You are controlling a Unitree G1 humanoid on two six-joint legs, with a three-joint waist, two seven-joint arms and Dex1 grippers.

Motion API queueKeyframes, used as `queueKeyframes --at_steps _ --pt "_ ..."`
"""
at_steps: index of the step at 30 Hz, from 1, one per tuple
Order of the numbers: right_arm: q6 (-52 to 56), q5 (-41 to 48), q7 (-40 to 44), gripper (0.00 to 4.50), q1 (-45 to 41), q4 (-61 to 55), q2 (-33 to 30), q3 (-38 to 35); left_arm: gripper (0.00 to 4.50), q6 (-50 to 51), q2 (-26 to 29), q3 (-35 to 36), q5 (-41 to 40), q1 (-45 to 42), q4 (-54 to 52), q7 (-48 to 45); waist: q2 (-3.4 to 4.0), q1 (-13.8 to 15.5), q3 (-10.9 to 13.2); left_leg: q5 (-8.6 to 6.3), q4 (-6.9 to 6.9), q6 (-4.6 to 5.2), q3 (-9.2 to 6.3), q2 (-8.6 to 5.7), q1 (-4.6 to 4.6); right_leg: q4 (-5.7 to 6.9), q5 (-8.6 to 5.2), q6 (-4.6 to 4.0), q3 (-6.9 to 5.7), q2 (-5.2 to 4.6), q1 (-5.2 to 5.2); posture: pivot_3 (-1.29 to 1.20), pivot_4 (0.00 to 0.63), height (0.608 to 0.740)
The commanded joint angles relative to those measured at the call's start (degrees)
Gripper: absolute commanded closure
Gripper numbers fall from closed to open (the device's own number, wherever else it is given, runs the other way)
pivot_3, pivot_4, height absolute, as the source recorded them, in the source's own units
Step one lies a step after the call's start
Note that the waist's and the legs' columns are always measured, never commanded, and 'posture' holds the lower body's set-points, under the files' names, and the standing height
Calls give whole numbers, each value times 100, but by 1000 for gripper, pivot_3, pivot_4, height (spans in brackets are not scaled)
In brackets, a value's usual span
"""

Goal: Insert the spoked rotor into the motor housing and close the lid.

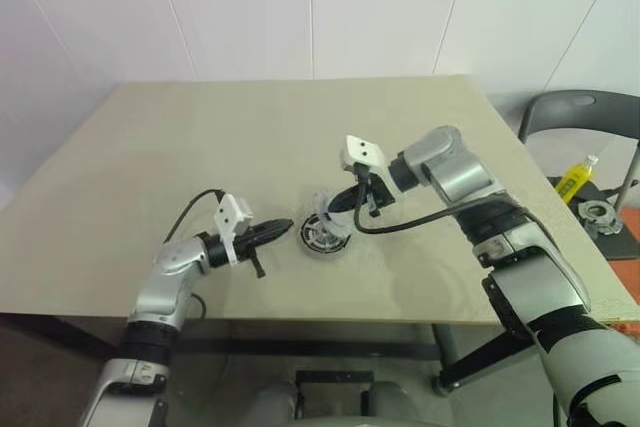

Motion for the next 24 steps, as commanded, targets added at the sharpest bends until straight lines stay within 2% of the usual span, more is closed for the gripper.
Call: queueKeyframes --at_steps 1,12,16,24 --pt "124 103 -461 4448 204 -471 145 -209 4500 -85 -23 8 -43 -51 -259 49 -1 -7 -1 0 0 0 0 0 0 0 0 0 0 0 0 0 0 740" --pt "307 -56 -1811 4448 1113 -1024 514 -170 4500 -77 -11 56 -47 -122 -218 48 -2 -4 -1 1 3 1 0 1 3 2 0 0 0 1 2 0 0 740" --pt "312 -126 -1928 3590 1294 -1072 429 -71 4500 -88 16 67 -36 -146 -180 33 -4 0 -3 1 3 2 0 0 4 1 0 0 0 1 4 0 0 740" --pt "539 -50 -1788 836 1273 -1090 318 -30 4500 -140 3 27 15 -248 -58 9 -8 0 -5 1 5 1 1 0 7 1 0 -1 0 1 7 0 0 740"
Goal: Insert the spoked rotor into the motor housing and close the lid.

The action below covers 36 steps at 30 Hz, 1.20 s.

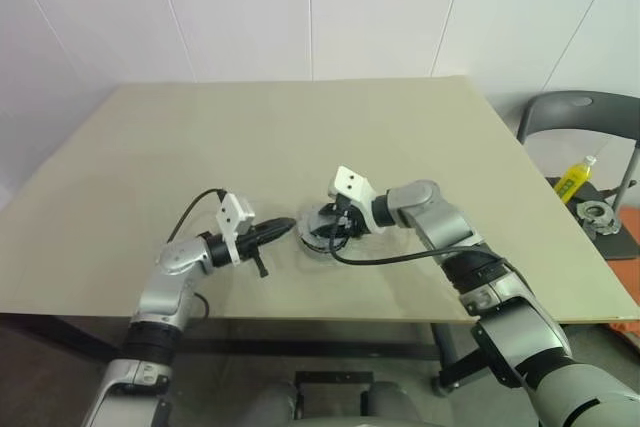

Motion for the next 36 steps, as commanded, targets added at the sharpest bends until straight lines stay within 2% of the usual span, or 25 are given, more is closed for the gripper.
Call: queueKeyframes --at_steps 1,2,3,23,26,28,36 --pt "193 52 191 500 -28 -125 -111 27 4500 -155 36 11 22 -173 -30 -6 -3 1 -2 0 0 0 0 0 0 0 0 0 0 0 0 0 0 740" --pt "222 59 203 155 -29 -140 -106 28 4500 -160 36 10 24 -183 -19 -12 -3 0 -2 0 0 0 0 0 0 -1 0 1 0 0 0 0 0 740" --pt "244 58 184 11 -35 -140 -92 15 4500 -162 35 11 23 -190 -14 -15 -3 0 -2 0 0 0 0 0 0 -1 0 1 0 0 0 0 0 740" --pt "348 99 -352 11 -51 46 126 -164 4500 -214 76 29 55 -309 94 -20 -4 -1 -2 0 -1 0 -1 0 -1 -1 0 1 0 0 -1 0 0 740" --pt "470 242 -380 641 74 -81 146 -277 4500 -219 59 23 59 -326 108 -13 -4 1 -2 0 -1 0 -1 0 -1 -1 0 1 0 0 -1 0 0 740" --pt "529 337 -414 1228 112 -136 145 -392 4500 -224 54 24 63 -329 108 -4 -4 1 -2 0 -1 0 -1 0 -2 -2 0 1 0 0 -1 0 0 740" --pt "575 401 -388 1242 117 -189 -82 -446 4500 -124 91 107 -72 -402 79 -80 -4 31 -2 0 -1 0 -1 -1 -5 -3 0 1 -1 -2 -2 0 0 740"
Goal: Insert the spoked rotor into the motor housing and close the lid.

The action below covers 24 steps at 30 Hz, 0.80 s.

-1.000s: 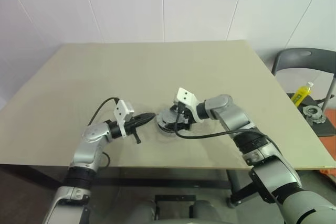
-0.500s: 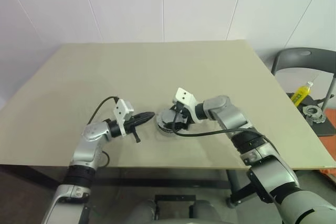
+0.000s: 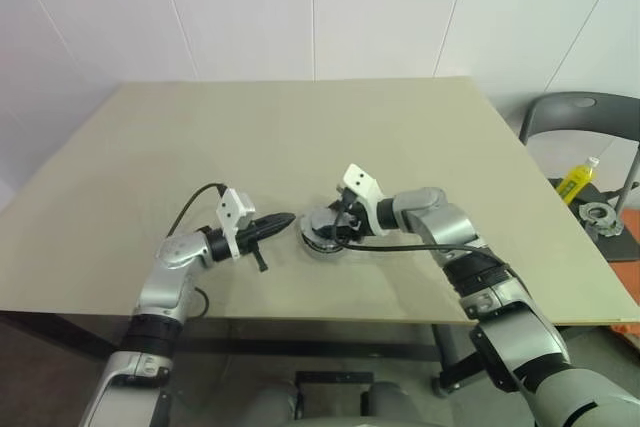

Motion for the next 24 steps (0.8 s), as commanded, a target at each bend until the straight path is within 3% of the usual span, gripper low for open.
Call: queueKeyframes --at_steps 1,24 --pt "33 22 88 1242 -57 -203 -175 -47 4500 50 55 142 -200 -260 -114 -60 0 20 0 0 0 0 0 0 -1 -1 0 0 -1 0 0 0 0 740" --pt "-348 -198 779 1242 70 -94 -451 503 4500 372 -28 -74 -257 -87 -298 -192 -2 135 -1 -4 0 -3 1 -1 -6 -5 -1 -1 -5 -3 -2 0 0 740"
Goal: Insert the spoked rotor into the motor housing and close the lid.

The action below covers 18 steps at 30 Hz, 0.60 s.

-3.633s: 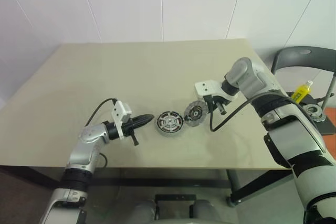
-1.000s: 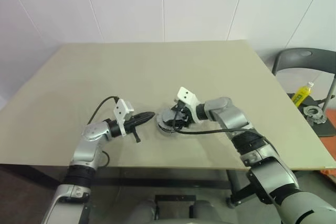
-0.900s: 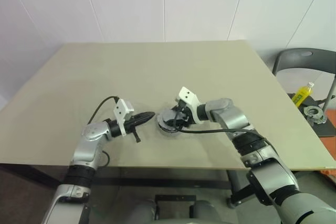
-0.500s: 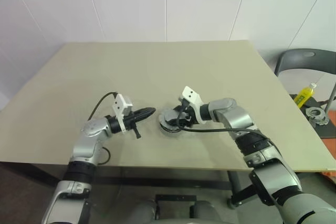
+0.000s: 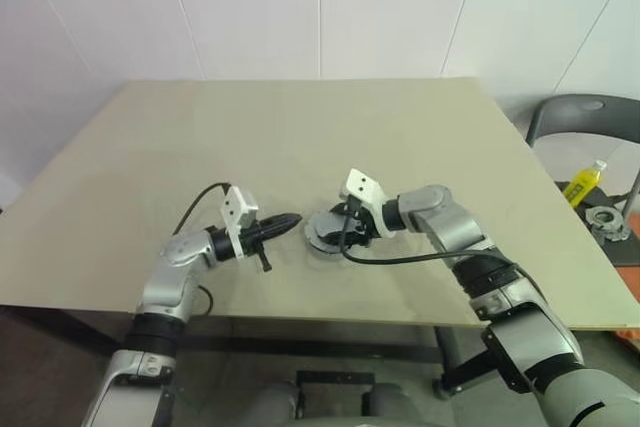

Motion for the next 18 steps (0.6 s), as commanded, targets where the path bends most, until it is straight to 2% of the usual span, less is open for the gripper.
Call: queueKeyframes --at_steps 1,10,18 --pt "28 -113 253 1242 38 53 -139 225 4500 -65 35 -14 4 -71 -121 -38 -1 5 -1 -3 0 -4 0 0 0 0 0 0 0 0 0 0 0 740" --pt "-225 -220 218 1242 -158 343 -159 219 4500 -102 1 -70 14 -73 -109 -26 -3 20 -2 -4 0 -5 1 0 0 -2 0 0 0 -1 1 0 0 740" --pt "-67 -647 115 1242 -260 469 -258 584 4500 -51 25 -85 12 -185 -182 -18 -4 15 -4 -4 2 -6 4 1 11 -1 -6 -11 1 -1 10 0 0 740"
